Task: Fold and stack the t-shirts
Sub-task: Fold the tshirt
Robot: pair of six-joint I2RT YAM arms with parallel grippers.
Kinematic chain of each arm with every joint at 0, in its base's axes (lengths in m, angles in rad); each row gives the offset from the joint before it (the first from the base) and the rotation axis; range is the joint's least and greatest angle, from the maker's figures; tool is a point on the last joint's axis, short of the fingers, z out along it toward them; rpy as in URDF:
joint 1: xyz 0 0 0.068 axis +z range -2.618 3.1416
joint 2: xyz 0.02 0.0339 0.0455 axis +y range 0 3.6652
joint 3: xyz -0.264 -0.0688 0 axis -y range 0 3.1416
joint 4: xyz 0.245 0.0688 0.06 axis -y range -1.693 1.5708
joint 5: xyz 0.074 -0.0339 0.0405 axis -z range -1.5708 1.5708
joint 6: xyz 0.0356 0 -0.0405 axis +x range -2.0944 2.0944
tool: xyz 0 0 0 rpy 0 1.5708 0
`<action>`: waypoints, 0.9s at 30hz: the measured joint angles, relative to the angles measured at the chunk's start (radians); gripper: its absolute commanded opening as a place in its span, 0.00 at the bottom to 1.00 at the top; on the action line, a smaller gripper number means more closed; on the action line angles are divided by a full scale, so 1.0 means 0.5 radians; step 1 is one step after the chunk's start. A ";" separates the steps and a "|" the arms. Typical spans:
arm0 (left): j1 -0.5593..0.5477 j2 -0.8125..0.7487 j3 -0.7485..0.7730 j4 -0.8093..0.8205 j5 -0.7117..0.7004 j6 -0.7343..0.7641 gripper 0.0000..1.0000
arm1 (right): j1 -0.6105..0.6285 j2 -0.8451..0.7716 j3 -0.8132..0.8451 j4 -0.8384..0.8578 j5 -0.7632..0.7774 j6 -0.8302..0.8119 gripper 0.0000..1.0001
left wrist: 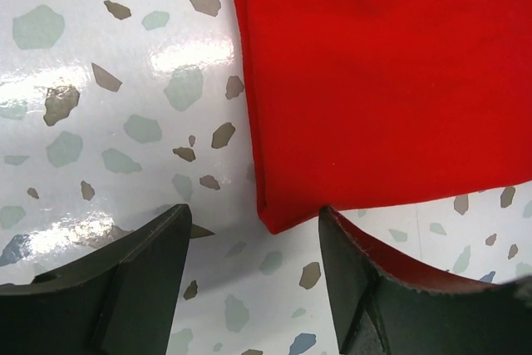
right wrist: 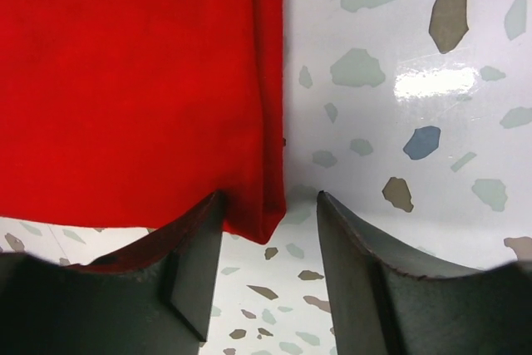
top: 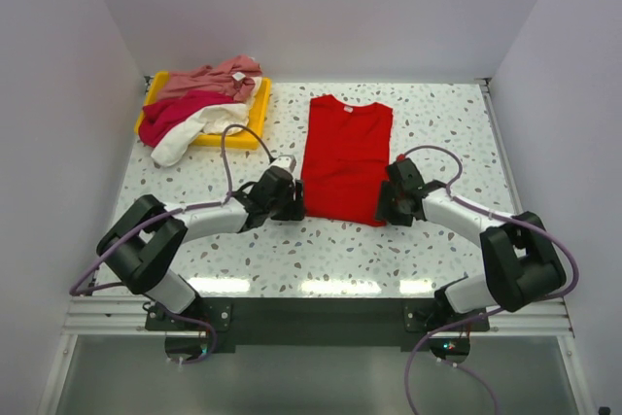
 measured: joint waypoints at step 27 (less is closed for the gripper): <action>-0.043 -0.068 0.031 0.011 -0.063 -0.109 0.60 | 0.001 0.024 -0.014 0.095 -0.010 -0.004 0.40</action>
